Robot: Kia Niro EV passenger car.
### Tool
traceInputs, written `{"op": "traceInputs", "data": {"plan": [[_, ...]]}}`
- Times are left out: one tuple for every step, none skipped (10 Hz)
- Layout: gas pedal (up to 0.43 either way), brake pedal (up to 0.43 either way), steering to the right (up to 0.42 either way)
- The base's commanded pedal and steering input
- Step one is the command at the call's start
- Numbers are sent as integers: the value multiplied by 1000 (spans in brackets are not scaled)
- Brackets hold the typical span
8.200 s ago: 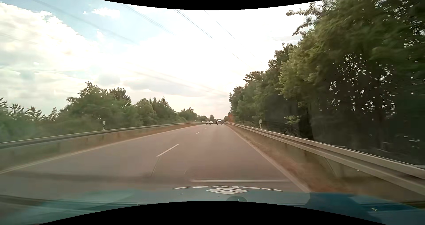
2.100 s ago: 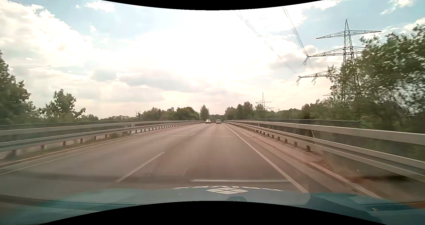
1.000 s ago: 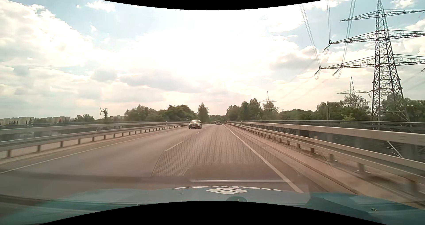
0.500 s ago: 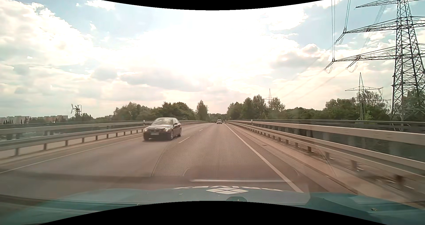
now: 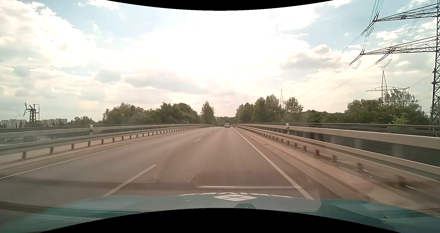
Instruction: Follow the waypoints while adhering to traffic rules and regulations
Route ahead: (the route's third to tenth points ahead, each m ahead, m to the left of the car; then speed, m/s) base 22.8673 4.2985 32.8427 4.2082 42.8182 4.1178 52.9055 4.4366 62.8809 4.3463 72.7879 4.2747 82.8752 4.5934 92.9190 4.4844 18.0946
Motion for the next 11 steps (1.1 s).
{"op": "traceInputs", "data": {"plan": [[197,0,-1],[197,0,-1],[197,0,0],[197,0,0],[197,0,-1],[197,0,-2],[197,0,-2],[197,0,-2],[197,0,-2],[197,0,-1],[197,0,-1]]}}
